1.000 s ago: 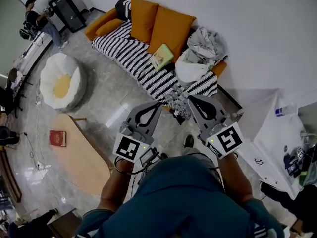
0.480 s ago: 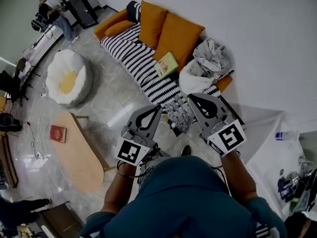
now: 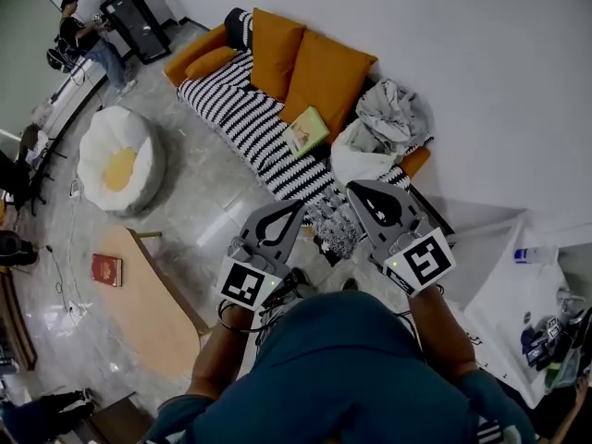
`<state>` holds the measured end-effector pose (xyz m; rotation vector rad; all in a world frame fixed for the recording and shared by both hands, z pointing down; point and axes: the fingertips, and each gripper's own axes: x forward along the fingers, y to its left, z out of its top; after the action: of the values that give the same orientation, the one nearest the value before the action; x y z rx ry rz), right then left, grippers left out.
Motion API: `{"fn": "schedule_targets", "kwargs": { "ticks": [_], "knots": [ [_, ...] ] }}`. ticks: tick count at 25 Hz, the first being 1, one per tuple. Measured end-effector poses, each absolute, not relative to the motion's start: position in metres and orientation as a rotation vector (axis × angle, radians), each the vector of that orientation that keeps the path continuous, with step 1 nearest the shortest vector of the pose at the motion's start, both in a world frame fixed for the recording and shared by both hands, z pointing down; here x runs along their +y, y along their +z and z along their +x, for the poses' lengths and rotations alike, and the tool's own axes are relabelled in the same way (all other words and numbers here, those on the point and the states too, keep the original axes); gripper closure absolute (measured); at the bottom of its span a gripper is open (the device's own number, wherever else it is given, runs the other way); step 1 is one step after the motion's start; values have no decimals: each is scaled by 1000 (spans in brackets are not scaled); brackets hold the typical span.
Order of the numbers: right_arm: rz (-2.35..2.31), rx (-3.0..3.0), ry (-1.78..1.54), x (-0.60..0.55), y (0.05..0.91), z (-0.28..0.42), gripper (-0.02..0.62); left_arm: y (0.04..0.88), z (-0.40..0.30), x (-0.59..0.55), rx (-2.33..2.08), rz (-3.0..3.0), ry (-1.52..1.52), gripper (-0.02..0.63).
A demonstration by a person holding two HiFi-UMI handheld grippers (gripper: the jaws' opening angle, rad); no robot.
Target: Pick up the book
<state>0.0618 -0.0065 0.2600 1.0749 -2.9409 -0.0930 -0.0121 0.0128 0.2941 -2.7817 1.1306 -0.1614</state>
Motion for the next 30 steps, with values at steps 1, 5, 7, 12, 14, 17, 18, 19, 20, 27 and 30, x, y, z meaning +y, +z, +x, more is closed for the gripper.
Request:
{"fn": "schedule_targets", "kwargs": {
  "ticks": [1, 5, 7, 12, 14, 17, 18, 19, 20, 27, 30],
  "knots": [
    [1084, -2931, -98, -10, 259, 59, 581, 291, -16, 8, 1119, -2785, -153, 603],
    [1157, -2909, -113, -27, 252, 45, 581, 281, -35, -11, 1070, -2786, -134, 604],
    [1178, -2907, -129, -32, 249, 34, 581, 281, -47, -20, 1060, -2792, -131, 603],
    [1216, -2875, -138, -40, 250, 16, 581, 283, -64, -38, 1012, -2809, -105, 603],
    [1241, -2852, -127, -44, 254, 18, 581, 287, -63, -42, 985, -2829, -110, 603],
    [1261, -2825, -107, -53, 261, 24, 581, 296, -58, -55, 965, -2857, -110, 603],
    [1263, -2819, -99, -57, 263, 27, 581, 299, -56, -60, 964, -2865, -109, 603],
    [1265, -2815, -90, -62, 266, 31, 581, 303, -52, -65, 963, -2873, -116, 603],
    [1268, -2812, -80, -68, 269, 36, 581, 306, -47, -71, 962, -2878, -129, 604],
    [1214, -2862, -50, -122, 275, 69, 581, 299, -7, -111, 995, -2838, -143, 604],
    [1168, -2897, -86, -149, 266, 76, 581, 292, -3, -135, 1061, -2806, -157, 603]
  ]
}}
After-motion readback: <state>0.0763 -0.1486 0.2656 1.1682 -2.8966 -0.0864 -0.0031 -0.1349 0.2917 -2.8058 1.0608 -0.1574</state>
